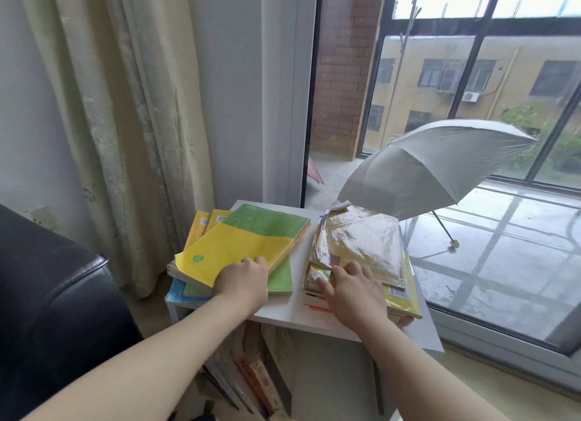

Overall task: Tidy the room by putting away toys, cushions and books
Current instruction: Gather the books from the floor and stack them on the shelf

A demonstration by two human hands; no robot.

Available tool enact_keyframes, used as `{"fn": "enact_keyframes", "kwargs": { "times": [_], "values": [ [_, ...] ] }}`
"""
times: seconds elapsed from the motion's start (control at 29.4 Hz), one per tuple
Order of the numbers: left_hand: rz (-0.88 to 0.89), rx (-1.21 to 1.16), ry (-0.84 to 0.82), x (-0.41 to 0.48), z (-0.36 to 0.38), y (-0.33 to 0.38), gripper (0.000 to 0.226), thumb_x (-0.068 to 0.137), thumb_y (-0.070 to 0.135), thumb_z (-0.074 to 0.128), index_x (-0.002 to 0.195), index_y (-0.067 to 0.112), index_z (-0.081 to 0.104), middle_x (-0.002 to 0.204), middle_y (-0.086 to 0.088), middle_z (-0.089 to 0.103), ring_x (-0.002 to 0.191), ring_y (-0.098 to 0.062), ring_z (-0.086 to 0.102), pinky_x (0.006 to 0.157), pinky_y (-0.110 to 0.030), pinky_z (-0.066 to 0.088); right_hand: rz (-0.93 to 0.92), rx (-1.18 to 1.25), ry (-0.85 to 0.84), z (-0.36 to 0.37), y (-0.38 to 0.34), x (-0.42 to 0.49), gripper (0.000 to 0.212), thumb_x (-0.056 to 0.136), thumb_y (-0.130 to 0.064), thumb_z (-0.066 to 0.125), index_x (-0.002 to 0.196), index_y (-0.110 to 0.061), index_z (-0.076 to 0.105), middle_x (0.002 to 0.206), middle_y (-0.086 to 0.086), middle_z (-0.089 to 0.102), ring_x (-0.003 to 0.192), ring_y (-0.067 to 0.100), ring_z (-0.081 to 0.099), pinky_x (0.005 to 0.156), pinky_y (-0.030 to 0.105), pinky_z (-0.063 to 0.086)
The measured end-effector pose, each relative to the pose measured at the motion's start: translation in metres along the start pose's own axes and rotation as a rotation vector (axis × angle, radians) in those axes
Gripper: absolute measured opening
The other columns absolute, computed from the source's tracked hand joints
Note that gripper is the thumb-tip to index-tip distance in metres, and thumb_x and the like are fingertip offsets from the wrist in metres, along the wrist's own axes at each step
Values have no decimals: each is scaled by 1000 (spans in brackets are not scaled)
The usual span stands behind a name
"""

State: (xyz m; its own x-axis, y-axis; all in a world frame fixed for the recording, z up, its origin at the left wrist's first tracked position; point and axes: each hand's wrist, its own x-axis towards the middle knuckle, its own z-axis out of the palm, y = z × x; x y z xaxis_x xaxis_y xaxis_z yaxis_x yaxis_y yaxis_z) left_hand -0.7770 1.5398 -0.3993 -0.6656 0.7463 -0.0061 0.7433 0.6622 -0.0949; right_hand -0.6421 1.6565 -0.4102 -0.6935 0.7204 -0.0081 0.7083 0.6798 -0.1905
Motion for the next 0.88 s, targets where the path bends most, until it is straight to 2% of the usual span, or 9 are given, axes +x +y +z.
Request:
{"fn": "enact_keyframes", "kwargs": {
  "times": [0.17, 0.31, 0.37, 0.48, 0.58, 0.65, 0.71, 0.78, 0.88],
  "values": [
    [-246, -740, 173, 7, -34, -53, 22, 90, 18, 53, 107, 6, 60, 99, -16, 64, 86, -28, 53, 69, -29, 38, -27, -1, -17, -1, -1, -6, 58, 96, -57, 27, 141, -21, 35, 141, 2, 34, 134, 24, 27, 104, 37, 28],
    [-315, -1632, 269, -7, -60, -58, 17, 92, 11, 55, 77, 5, 62, 67, -12, 59, 67, -29, 57, 61, -33, 50, -9, -25, -27, 1, 2, -8, 64, 95, -59, 28, 146, -21, 26, 144, 2, 30, 136, 23, 24, 107, 36, 25],
    [-321, -1976, 244, -18, -70, -59, 19, 95, 11, 49, 80, 4, 59, 65, -10, 59, 57, -24, 59, 49, -27, 54, -6, -3, -48, 1, 0, -10, 64, 94, -60, 28, 146, -22, 27, 145, 1, 29, 137, 23, 22, 108, 36, 24],
    [-272, -2322, 250, -29, -78, -59, 21, 97, 12, 45, 86, 3, 59, 64, -7, 68, 52, -14, 66, 48, -23, 56, -16, 69, -62, 1, -3, -8, 62, 94, -61, 27, 143, -24, 32, 146, 0, 30, 137, 23, 24, 109, 37, 24],
    [-228, -2423, 231, -30, -78, -53, 19, 98, 13, 44, 89, 7, 59, 63, -3, 71, 56, -13, 68, 51, -24, 58, -13, 177, -74, -1, 0, -4, 55, 98, -53, 24, 144, -25, 34, 149, -1, 29, 138, 22, 24, 111, 36, 23],
    [-350, -2357, 187, -24, -61, -48, 15, 97, 11, 46, 89, 8, 58, 66, -6, 70, 62, -18, 67, 48, -25, 57, -5, 257, -79, 0, 5, -3, 50, 100, -45, 23, 144, -25, 36, 150, -1, 30, 139, 21, 24, 111, 34, 20],
    [-553, -2218, 39, -20, -29, -43, 7, 95, 10, 50, 93, 7, 57, 81, -11, 68, 69, -23, 62, 44, -28, 55, 47, 457, -65, 2, 9, -1, 48, 101, -43, 22, 140, -26, 43, 149, -1, 35, 138, 21, 28, 113, 35, 20],
    [-709, -1976, -127, -20, 3, -40, 7, 92, 8, 55, 98, 4, 55, 99, -18, 65, 71, -26, 60, 46, -35, 53, 124, 772, -82, -2, 9, 0, 56, 98, -55, 18, 132, -28, 54, 144, 0, 45, 136, 22, 35, 114, 41, 23],
    [-792, -1842, -163, -21, 31, -41, 24, 86, 4, 64, 108, -2, 54, 90, -19, 64, 70, -27, 61, 42, -33, 55, 141, 888, -126, -7, 6, 0, 66, 94, -61, 11, 130, -30, 56, 140, -2, 50, 135, 21, 38, 112, 42, 24]
  ]
}}
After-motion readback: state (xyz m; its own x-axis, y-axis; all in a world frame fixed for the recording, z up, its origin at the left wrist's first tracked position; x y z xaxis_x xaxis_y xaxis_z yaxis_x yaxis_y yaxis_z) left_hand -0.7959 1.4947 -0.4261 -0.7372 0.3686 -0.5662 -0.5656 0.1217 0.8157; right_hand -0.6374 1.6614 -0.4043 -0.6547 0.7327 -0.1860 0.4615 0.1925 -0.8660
